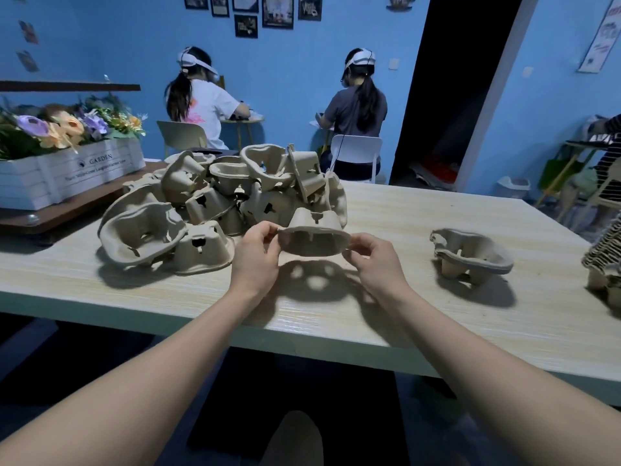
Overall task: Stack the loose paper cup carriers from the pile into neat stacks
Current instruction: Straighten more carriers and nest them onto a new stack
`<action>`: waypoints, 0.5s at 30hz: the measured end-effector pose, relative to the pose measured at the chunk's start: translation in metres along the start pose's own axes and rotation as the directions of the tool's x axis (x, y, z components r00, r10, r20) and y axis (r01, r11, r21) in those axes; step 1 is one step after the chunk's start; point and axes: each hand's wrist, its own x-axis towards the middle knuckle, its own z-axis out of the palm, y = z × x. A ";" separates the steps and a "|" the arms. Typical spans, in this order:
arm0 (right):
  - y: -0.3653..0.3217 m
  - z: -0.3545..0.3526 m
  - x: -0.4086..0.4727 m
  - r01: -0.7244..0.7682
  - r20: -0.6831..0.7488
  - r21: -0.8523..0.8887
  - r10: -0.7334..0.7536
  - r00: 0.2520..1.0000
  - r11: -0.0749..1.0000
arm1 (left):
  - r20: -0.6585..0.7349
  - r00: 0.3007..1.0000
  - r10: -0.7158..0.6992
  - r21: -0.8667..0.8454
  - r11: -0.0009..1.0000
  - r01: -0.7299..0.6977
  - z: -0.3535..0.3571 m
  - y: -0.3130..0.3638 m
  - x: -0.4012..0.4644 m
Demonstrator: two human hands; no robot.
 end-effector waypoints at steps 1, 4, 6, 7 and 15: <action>-0.001 -0.004 0.002 0.006 -0.015 0.005 -0.006 1.000 1.000 | 0.014 1.000 0.000 -0.022 1.000 0.000 0.002 0.005 0.002; -0.005 -0.020 0.008 0.013 -0.068 0.006 -0.013 0.998 1.000 | 0.052 0.998 0.018 -0.053 0.998 -0.016 0.011 0.021 0.010; -0.010 -0.034 0.010 0.029 -0.103 0.006 -0.028 0.994 1.000 | 0.054 0.998 0.021 -0.086 0.996 -0.016 0.020 0.031 0.016; -0.012 -0.042 0.011 0.034 -0.121 0.005 -0.033 0.992 0.999 | 0.056 0.998 0.021 -0.121 0.992 -0.014 0.025 0.036 0.018; -0.011 -0.111 0.014 -0.044 -0.287 0.024 0.049 0.957 0.999 | 0.211 0.975 0.072 -0.270 0.963 -0.013 0.077 0.081 0.023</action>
